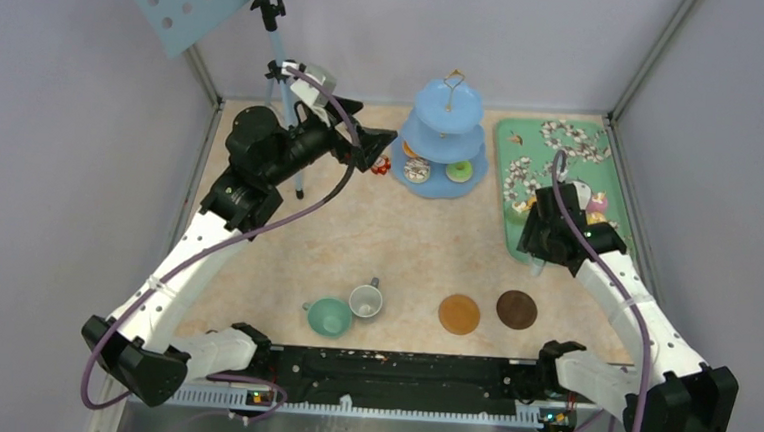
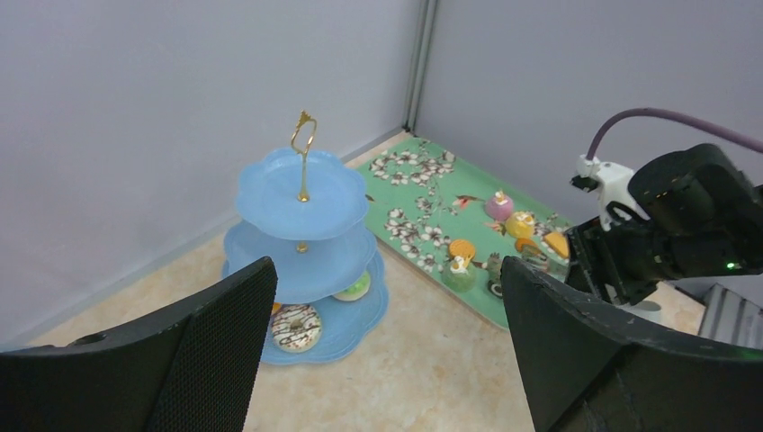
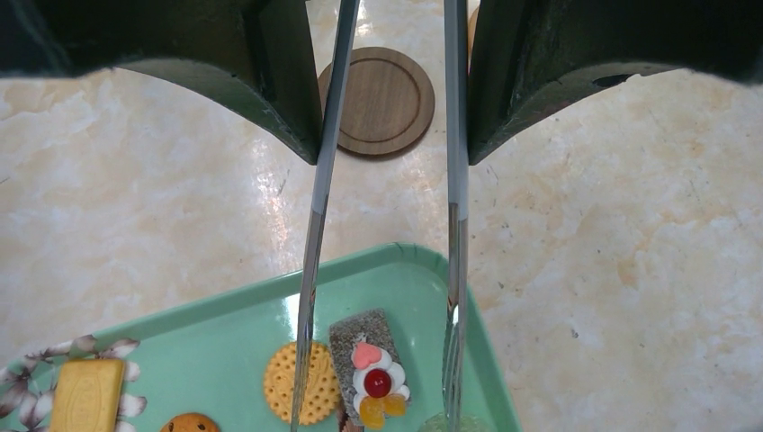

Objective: Serve the afternoon tea

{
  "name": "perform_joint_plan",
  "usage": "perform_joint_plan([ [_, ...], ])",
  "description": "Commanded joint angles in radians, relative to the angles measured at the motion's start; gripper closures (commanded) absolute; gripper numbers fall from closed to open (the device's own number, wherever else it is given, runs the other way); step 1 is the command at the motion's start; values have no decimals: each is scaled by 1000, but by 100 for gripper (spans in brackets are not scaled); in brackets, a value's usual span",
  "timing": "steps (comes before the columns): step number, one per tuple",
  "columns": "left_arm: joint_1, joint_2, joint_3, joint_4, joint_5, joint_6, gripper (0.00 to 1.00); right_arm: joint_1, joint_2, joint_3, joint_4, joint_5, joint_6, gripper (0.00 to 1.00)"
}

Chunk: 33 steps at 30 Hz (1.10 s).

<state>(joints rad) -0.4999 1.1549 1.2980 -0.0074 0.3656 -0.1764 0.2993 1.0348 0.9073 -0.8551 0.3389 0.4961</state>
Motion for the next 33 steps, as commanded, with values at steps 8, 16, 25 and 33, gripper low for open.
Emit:
perform_joint_plan([
  [8, -22, -77, -179, 72, -148, 155, 1, -17, 53, 32, -28, -4, 23, 47],
  [16, -27, -73, -213, 85, -144, 154, 1, -17, 70, 32, -38, -4, 16, 49],
  [25, -29, -90, -225, 90, -155, 160, 1, -18, 103, 24, 13, -25, -10, 53],
  [33, -28, -87, -229, 90, -155, 160, 1, -16, 97, 14, 31, -63, -9, 60],
])
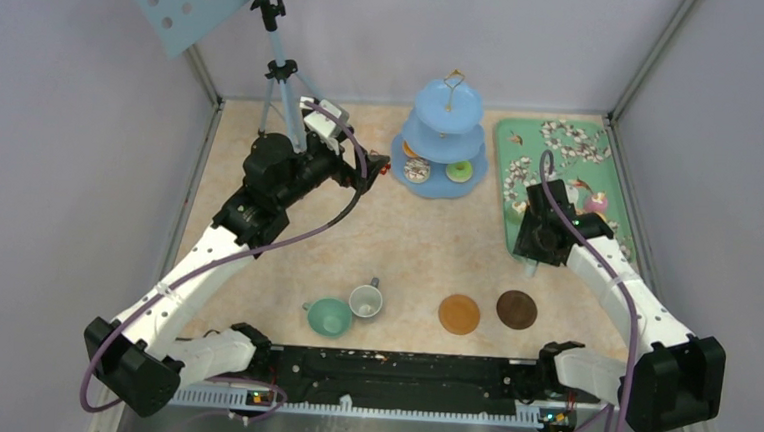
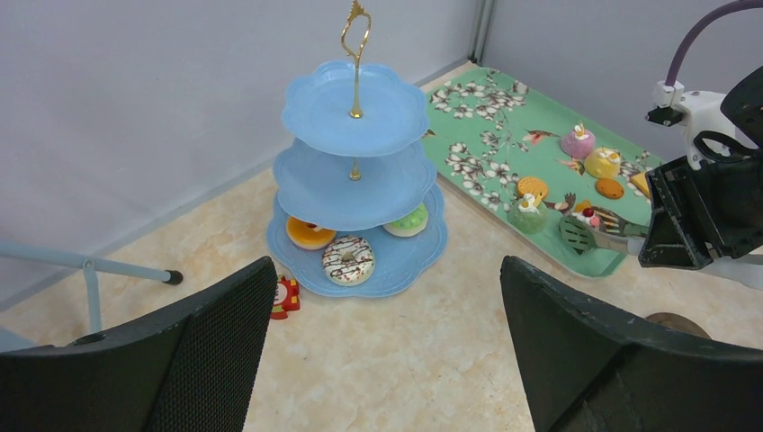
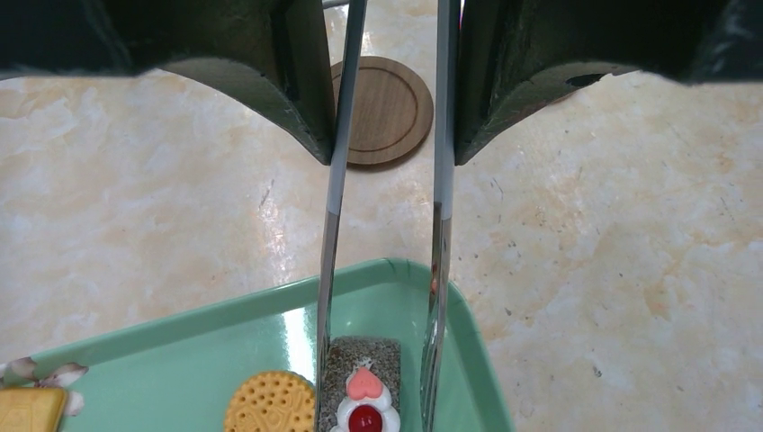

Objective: Serve the afternoon tea

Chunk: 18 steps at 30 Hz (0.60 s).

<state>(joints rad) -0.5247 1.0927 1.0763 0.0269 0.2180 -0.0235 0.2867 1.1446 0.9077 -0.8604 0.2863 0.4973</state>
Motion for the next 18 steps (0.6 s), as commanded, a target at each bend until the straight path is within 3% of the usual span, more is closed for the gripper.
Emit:
perform_joint_plan([
  [1, -4, -26, -7, 56, -6, 7, 1, -3, -16, 14, 33, -8, -10, 60],
  [18, -9, -30, -13, 61, -3, 4, 1, -4, -55, 11, 21, 42, 10, 95],
])
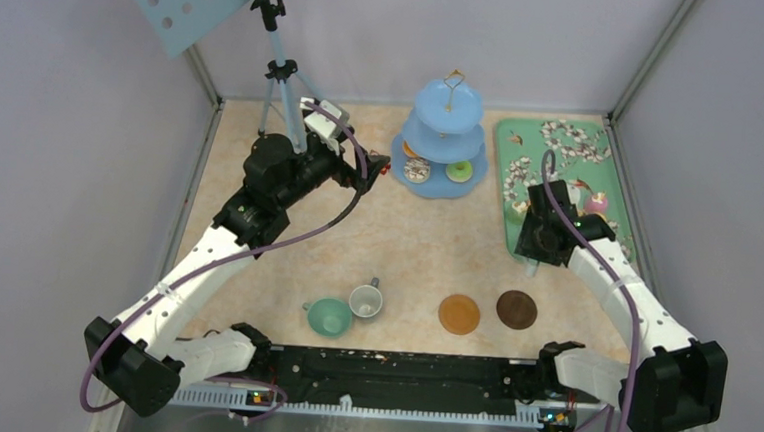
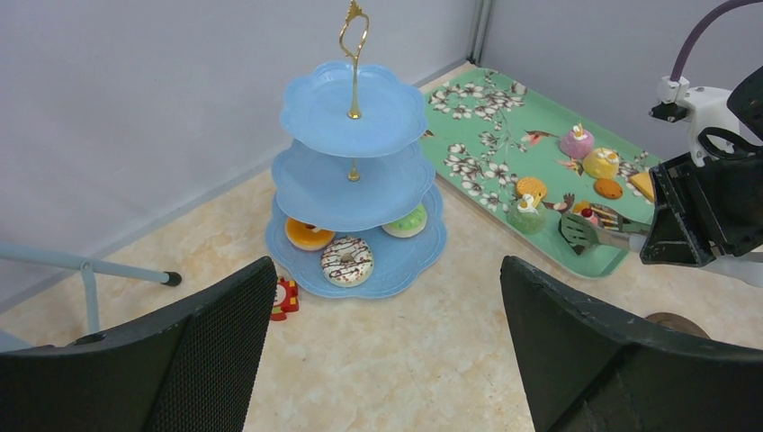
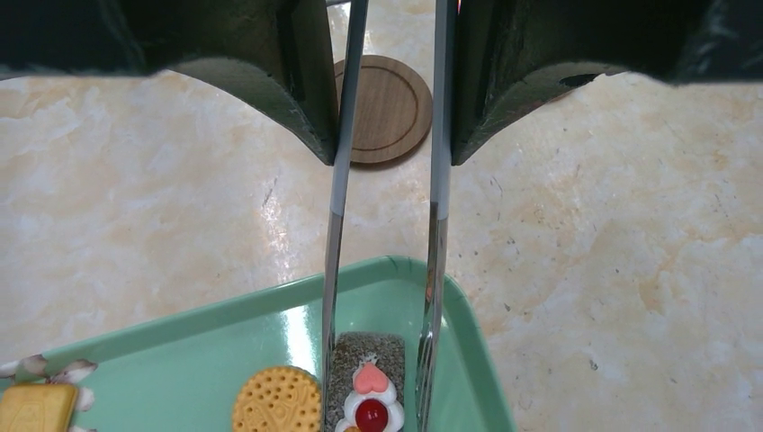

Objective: Serve the afternoon tea

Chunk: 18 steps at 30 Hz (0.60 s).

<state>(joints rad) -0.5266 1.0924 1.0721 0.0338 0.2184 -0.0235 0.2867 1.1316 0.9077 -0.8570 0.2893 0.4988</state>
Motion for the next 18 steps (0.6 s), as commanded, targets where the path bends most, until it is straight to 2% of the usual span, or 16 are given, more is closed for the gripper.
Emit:
perform_joint_plan([
  [1, -7, -29, -10, 54, -4, 4, 1, -4, -50, 9, 17, 44, 13, 96],
  [2, -8, -28, -9, 54, -4, 4, 1, -5, -56, 5, 22, 46, 15, 96],
  [4, -9, -27, -9, 54, -4, 4, 1, -5, -59, -1, 30, 46, 20, 87],
  [11, -10, -26, -11, 54, -8, 5, 1, -4, -47, -38, 74, 34, 59, 64],
  [18, -11, -26, -11, 54, -6, 5, 1, -4, -44, -66, 109, 18, 73, 54],
])
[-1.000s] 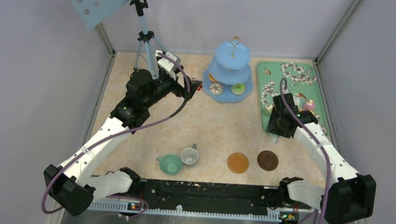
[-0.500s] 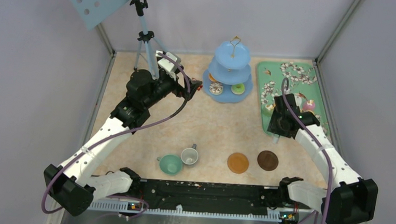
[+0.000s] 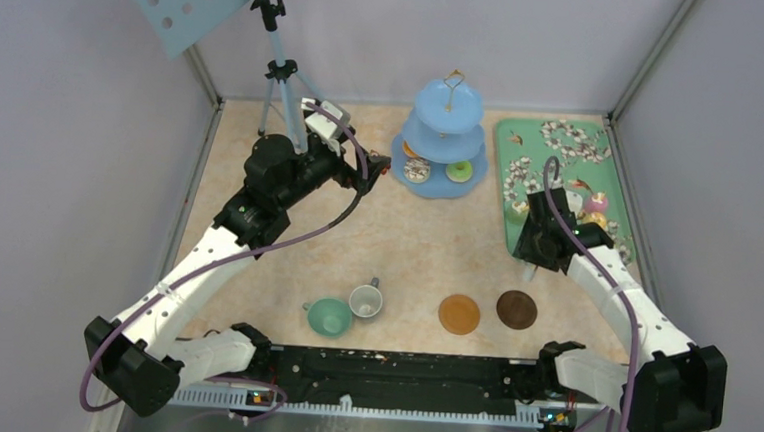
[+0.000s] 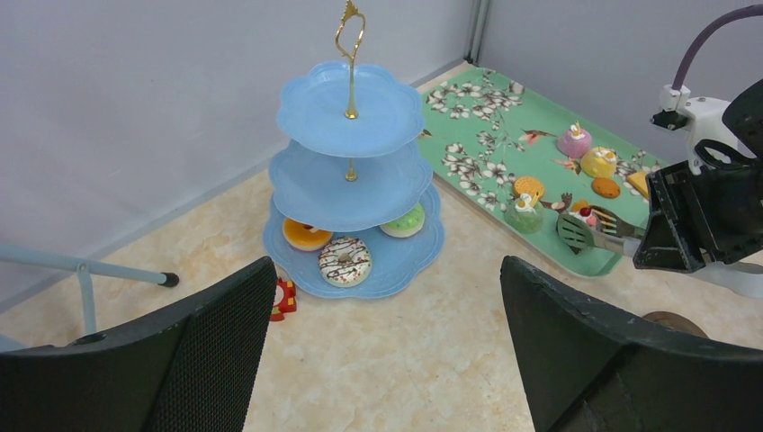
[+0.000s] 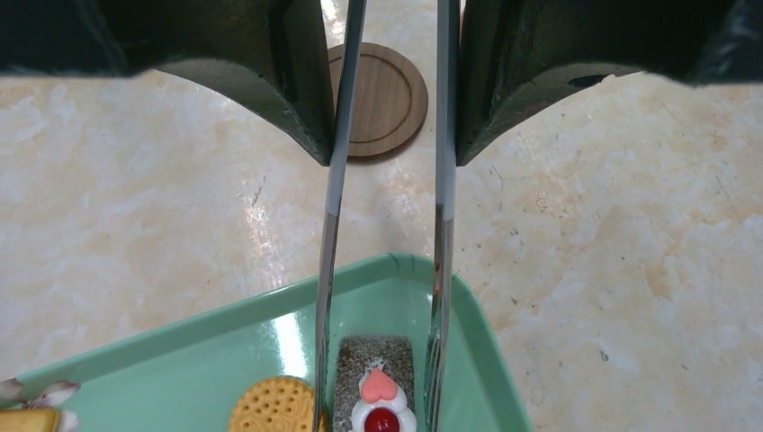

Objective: Serve the afternoon tea

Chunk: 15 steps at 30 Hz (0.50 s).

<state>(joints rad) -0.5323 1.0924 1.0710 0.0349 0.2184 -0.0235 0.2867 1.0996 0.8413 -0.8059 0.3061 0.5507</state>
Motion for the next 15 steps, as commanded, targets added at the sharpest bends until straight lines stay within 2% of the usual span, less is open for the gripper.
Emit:
perform_joint_plan([
  [1, -6, -26, -9, 53, -7, 5, 1, -5, -13, -2, 62, 3, 21, 53],
  [7, -7, -27, -10, 54, -7, 6, 1, -4, -6, -13, 76, 4, 21, 53],
  [10, -9, -28, -11, 54, -8, 7, 1, -4, -12, -9, 72, 1, 21, 67],
  [15, -11, -28, -11, 54, -9, 8, 1, -4, -46, -1, 41, 18, 24, 82],
])
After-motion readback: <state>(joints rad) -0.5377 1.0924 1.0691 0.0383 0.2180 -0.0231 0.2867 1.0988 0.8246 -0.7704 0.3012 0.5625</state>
